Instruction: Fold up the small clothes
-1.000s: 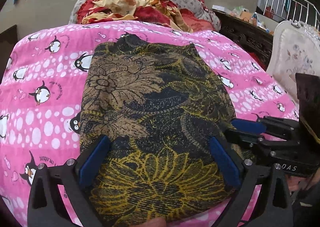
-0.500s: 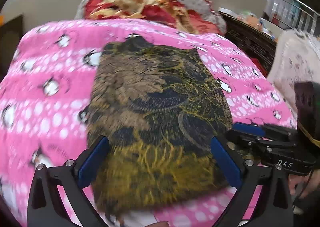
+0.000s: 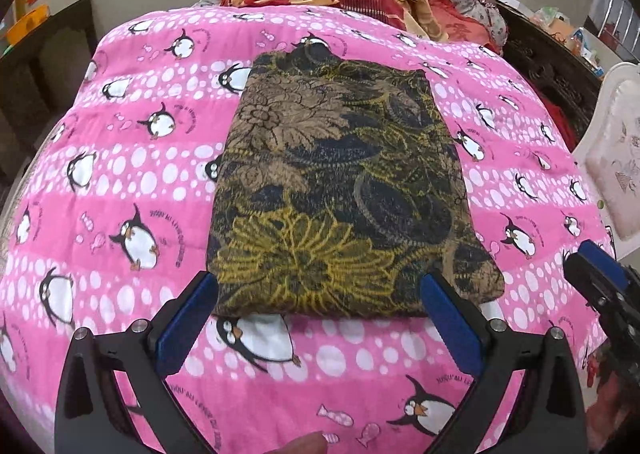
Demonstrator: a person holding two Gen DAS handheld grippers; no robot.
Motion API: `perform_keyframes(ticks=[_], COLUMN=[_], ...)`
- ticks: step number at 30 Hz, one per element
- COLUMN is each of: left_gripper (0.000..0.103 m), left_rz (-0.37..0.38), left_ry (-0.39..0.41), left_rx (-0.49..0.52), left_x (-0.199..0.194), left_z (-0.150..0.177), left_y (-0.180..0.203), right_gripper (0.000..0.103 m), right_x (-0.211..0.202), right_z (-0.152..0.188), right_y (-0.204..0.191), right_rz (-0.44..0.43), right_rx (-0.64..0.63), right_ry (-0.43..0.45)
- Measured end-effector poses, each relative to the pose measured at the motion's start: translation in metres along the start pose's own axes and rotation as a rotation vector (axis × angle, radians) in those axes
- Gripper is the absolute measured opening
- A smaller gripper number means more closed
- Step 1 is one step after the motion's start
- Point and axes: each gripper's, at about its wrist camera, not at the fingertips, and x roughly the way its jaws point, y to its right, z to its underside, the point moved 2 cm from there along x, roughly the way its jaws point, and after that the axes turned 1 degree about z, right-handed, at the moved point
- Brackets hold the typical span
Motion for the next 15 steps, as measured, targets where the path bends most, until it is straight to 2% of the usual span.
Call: perform_keyframes(ticks=[15], left_gripper=[0.086], left_rz=[-0.010], left_ry=[0.019], left_rx=[0.003], left_x=[-0.010], left_z=[0.005], left_y=[-0.002], right_gripper=[0.050], right_x=[-0.018], right_z=[0.009], right_y=[-0.008], right_rz=[0.008], right_rx=[-0.006], right_ry=[0.016])
